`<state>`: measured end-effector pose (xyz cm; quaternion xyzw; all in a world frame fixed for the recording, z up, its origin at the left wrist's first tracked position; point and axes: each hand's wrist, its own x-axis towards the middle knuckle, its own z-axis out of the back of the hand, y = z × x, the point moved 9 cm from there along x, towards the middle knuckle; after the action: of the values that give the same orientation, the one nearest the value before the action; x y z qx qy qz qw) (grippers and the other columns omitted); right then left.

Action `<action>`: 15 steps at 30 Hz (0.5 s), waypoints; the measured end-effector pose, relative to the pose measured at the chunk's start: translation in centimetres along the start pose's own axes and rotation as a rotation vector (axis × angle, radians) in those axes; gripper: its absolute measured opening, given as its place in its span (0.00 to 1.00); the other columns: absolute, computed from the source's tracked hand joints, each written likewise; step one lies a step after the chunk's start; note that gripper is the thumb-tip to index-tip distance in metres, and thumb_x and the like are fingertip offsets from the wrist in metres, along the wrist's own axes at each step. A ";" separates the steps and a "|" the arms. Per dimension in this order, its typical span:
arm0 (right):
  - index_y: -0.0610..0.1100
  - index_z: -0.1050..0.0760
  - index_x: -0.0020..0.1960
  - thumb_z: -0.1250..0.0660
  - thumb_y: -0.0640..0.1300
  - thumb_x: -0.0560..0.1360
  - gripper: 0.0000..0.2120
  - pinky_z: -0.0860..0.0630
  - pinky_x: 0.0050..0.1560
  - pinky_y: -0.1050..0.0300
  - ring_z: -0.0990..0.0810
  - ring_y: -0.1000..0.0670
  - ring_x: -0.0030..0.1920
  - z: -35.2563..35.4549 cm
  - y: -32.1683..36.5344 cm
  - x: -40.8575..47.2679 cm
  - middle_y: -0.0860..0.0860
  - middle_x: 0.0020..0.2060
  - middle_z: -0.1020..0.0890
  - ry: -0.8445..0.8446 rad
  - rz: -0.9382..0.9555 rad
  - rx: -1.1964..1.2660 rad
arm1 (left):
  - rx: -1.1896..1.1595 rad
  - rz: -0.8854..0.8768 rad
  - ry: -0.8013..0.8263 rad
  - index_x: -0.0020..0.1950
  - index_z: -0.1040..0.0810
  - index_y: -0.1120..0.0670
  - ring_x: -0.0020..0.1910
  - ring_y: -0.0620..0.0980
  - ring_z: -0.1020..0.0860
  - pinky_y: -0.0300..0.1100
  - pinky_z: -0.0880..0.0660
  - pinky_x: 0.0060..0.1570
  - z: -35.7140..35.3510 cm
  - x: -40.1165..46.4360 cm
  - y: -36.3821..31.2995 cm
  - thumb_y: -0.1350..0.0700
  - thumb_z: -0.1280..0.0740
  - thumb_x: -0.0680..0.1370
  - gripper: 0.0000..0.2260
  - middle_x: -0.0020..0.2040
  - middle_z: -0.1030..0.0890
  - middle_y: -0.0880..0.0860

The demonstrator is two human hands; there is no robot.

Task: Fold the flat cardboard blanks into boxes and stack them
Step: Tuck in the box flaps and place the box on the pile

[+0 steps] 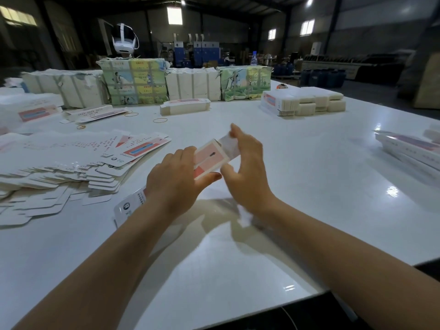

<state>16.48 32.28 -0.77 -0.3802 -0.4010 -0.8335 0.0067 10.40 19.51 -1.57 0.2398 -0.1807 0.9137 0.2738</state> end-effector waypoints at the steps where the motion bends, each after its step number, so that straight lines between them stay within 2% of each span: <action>1: 0.45 0.43 0.75 0.36 0.47 0.68 0.36 0.39 0.69 0.60 0.37 0.53 0.66 0.4 -0.8 0.3 0.48 0.68 0.32 -0.011 -0.071 0.053 | 0.009 -0.007 -0.006 0.64 0.31 0.52 0.50 0.53 0.27 0.44 0.35 0.39 0.1 0.0 0.0 0.31 0.43 0.70 0.32 0.55 0.24 0.52; 2: 0.47 0.45 0.75 0.34 0.48 0.68 0.39 0.39 0.67 0.59 0.37 0.53 0.67 0.3 -2.2 0.5 0.49 0.70 0.34 0.016 -0.194 0.167 | 0.018 -0.014 -0.010 0.64 0.30 0.52 0.49 0.53 0.27 0.44 0.35 0.39 0.1 -0.1 0.0 0.31 0.43 0.70 0.32 0.54 0.23 0.52; 4: 0.47 0.45 0.75 0.30 0.44 0.70 0.38 0.34 0.65 0.51 0.31 0.49 0.66 -1.4 -4.5 0.0 0.48 0.68 0.30 0.155 -0.526 0.579 | 0.045 -0.031 -0.014 0.63 0.30 0.52 0.48 0.53 0.27 0.44 0.36 0.39 0.1 -0.2 -0.3 0.30 0.43 0.70 0.32 0.53 0.23 0.52; 5: 0.43 0.40 0.73 0.31 0.41 0.72 0.32 0.30 0.63 0.46 0.26 0.46 0.63 -2.4 -4.9 -0.5 0.45 0.63 0.25 0.212 -0.640 0.757 | 0.067 -0.043 -0.014 0.63 0.30 0.53 0.48 0.53 0.27 0.43 0.37 0.39 0.1 -0.3 -0.5 0.30 0.44 0.70 0.33 0.53 0.23 0.52; 6: 0.40 0.33 0.67 0.32 0.38 0.73 0.24 0.25 0.59 0.45 0.22 0.44 0.58 -3.0 -4.9 -0.6 0.43 0.56 0.21 0.245 -0.658 0.850 | 0.089 -0.055 -0.012 0.63 0.30 0.53 0.48 0.53 0.27 0.43 0.37 0.38 -0.1 -0.3 -0.7 0.29 0.46 0.69 0.34 0.53 0.23 0.52; 7: 0.38 0.27 0.60 0.33 0.35 0.73 0.16 0.21 0.53 0.48 0.19 0.44 0.52 -3.1 -4.6 -0.4 0.43 0.50 0.19 0.255 -0.609 0.835 | 0.103 -0.062 -0.008 0.63 0.30 0.53 0.48 0.53 0.27 0.43 0.37 0.38 -0.3 -0.3 -0.9 0.29 0.46 0.69 0.34 0.53 0.23 0.52; 9: 0.39 0.24 0.49 0.35 0.34 0.73 0.05 0.20 0.45 0.56 0.17 0.46 0.44 -2.3 -3.8 0.0 0.44 0.42 0.18 0.194 -0.422 0.573 | 0.121 -0.058 -0.002 0.62 0.30 0.53 0.47 0.53 0.26 0.43 0.36 0.37 -0.5 -0.3 -1.0 0.29 0.46 0.70 0.33 0.52 0.23 0.52; 10: 0.42 0.25 0.44 0.36 0.36 0.74 0.04 0.22 0.41 0.60 0.19 0.49 0.39 -1.8 -3.1 0.0 0.45 0.38 0.19 0.173 -0.308 0.385 | 0.150 -0.061 0.000 0.61 0.30 0.53 0.46 0.53 0.26 0.43 0.36 0.37 -0.6 -0.3 -1.1 0.30 0.47 0.70 0.32 0.51 0.23 0.52; 11: 0.45 0.27 0.41 0.39 0.37 0.76 0.07 0.27 0.36 0.64 0.23 0.52 0.35 -1.8 -2.4 -0.1 0.48 0.34 0.22 0.173 -0.210 0.190 | 0.198 -0.071 0.004 0.61 0.30 0.54 0.46 0.53 0.27 0.43 0.36 0.36 -0.8 -0.3 -1.2 0.30 0.48 0.71 0.31 0.51 0.23 0.52; 13: 0.47 0.32 0.41 0.42 0.40 0.77 0.07 0.35 0.34 0.61 0.29 0.52 0.32 -2.5 -1.4 -0.4 0.51 0.32 0.26 0.218 -0.064 -0.084 | 0.290 -0.091 0.016 0.60 0.32 0.53 0.46 0.52 0.27 0.43 0.37 0.37 -1.2 -0.4 -1.5 0.33 0.49 0.73 0.28 0.51 0.24 0.52; 14: 0.45 0.31 0.45 0.43 0.41 0.78 0.04 0.38 0.35 0.58 0.29 0.51 0.33 -2.8 -1.2 -0.5 0.50 0.33 0.26 0.239 -0.028 -0.154 | 0.314 -0.094 0.025 0.60 0.32 0.53 0.47 0.52 0.27 0.42 0.38 0.37 -1.4 -0.4 -1.5 0.33 0.49 0.74 0.27 0.52 0.24 0.52; 15: 0.43 0.29 0.50 0.44 0.43 0.80 0.06 0.38 0.36 0.57 0.28 0.49 0.35 -3.0 -1.1 -0.6 0.49 0.34 0.25 0.248 -0.015 -0.186 | 0.322 -0.093 0.034 0.61 0.32 0.53 0.48 0.52 0.27 0.42 0.38 0.38 -1.4 -0.4 -1.5 0.33 0.49 0.73 0.28 0.52 0.24 0.52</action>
<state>14.69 30.88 -3.09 -0.2706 -0.3211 -0.9075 0.0149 11.08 21.13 -2.71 0.2731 -0.0162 0.9211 0.2771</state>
